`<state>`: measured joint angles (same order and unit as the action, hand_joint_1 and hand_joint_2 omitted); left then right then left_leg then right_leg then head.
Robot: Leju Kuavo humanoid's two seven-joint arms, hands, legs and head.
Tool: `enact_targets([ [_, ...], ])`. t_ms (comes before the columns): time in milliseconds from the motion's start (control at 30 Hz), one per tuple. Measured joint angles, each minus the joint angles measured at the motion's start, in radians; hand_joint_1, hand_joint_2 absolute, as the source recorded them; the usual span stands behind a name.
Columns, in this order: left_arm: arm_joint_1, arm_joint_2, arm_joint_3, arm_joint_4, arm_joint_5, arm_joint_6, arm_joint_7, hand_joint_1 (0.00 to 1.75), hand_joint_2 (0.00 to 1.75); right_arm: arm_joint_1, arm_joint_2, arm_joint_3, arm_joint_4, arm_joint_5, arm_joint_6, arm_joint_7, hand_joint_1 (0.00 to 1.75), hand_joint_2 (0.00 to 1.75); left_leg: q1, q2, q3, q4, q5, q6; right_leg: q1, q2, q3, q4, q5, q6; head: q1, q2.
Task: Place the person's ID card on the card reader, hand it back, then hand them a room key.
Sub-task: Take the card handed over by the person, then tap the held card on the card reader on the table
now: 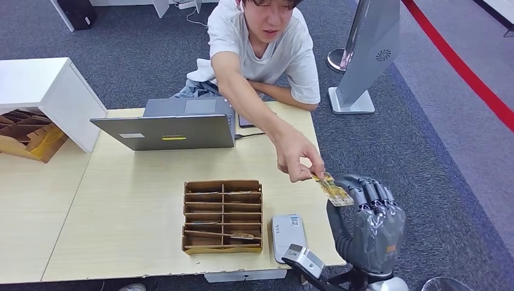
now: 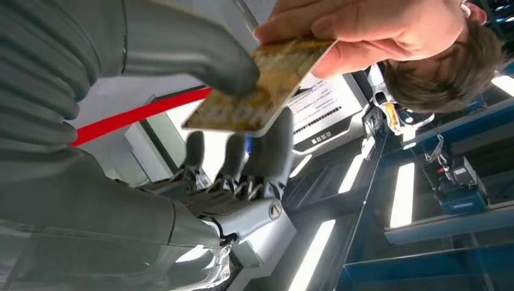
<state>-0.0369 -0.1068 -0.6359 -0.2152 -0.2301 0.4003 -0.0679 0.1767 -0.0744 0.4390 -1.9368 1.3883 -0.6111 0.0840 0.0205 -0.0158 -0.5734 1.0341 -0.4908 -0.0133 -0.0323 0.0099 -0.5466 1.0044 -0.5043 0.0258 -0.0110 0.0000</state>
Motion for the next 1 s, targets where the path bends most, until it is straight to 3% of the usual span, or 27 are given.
enact_targets([
  [567,-0.001,0.000,0.009,0.000,-0.039,-0.003,0.006,0.00,0.00,0.005,0.013,0.000,-0.011,-0.142,0.031,-0.084,1.75,1.75,0.000,0.000,0.000,0.000,0.000,0.000,0.000,0.000,0.000,0.000,0.000,0.000,0.000,0.000],
  [1000,-0.003,0.000,0.034,0.000,-0.065,-0.008,0.009,0.00,0.00,0.047,0.030,-0.011,-0.052,-0.629,0.253,-0.180,1.75,1.75,0.000,0.000,0.000,0.000,0.000,0.000,0.000,0.000,0.000,0.000,0.000,0.000,0.000,0.000],
])
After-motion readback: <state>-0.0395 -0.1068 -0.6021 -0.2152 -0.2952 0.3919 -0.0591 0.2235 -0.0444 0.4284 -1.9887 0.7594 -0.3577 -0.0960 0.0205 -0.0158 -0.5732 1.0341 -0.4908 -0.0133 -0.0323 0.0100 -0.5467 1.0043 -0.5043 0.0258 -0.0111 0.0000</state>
